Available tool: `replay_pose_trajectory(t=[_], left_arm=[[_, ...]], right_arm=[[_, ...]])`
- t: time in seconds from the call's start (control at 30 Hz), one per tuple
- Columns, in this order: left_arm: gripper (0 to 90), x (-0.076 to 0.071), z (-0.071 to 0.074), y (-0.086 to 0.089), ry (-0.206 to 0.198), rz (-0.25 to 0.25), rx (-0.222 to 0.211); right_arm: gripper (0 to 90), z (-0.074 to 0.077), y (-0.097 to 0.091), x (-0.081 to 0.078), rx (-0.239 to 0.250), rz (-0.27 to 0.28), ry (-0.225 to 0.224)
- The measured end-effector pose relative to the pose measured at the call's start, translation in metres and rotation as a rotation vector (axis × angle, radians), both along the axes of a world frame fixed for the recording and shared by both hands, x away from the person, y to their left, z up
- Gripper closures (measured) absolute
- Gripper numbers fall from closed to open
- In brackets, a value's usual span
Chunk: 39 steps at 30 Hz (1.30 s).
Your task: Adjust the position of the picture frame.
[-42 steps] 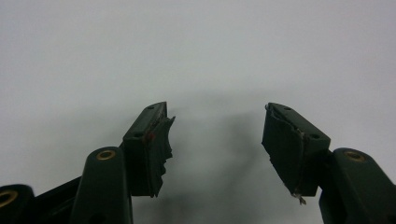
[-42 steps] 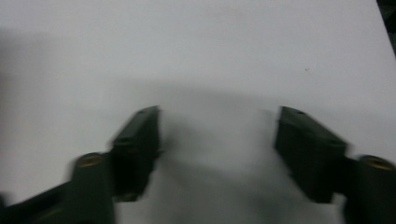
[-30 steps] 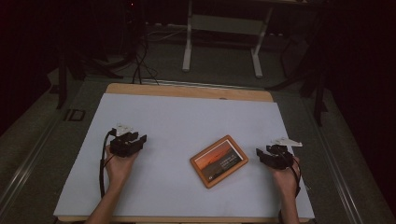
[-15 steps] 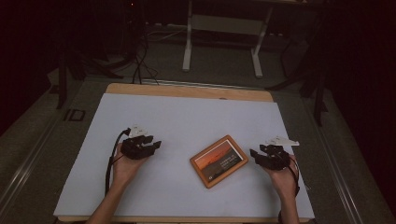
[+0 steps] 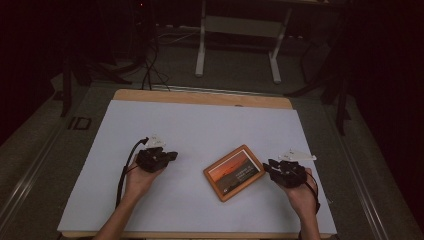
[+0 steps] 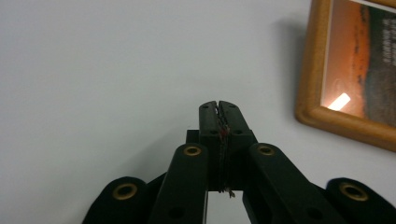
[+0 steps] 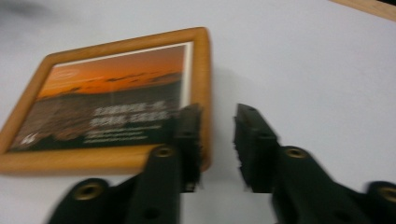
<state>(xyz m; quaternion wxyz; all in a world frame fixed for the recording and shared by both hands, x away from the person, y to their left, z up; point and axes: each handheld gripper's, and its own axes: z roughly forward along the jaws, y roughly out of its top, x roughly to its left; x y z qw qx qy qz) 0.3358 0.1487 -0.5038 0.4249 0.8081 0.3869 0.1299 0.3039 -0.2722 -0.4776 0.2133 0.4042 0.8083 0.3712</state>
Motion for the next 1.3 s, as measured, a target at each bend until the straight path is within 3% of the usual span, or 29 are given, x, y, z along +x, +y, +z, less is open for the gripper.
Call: replay_pose_trajectory(t=[0.17,0.47,0.9,1.13,1.3], left_arm=[[89.6,0.004,0.001,-0.013,0.003,-0.03,0.005],[89.6,0.016,-0.003,-0.044,0.001,-0.116,0.026],[89.5,0.034,-0.023,-0.084,0.037,-0.201,0.086],[89.5,0.035,-0.03,-0.095,0.054,-0.229,0.098],[89.5,0.033,-0.032,-0.099,0.055,-0.251,0.111]], right_arm=[[89.6,0.0,0.005,-0.011,-0.031,0.025,-0.005],[89.8,-0.007,0.006,-0.017,-0.041,0.049,0.036],[89.8,-0.018,0.009,-0.021,-0.067,0.096,0.089],[89.8,-0.027,0.016,-0.02,-0.128,0.126,0.125],[89.8,-0.028,0.014,-0.019,-0.112,0.108,0.125]])
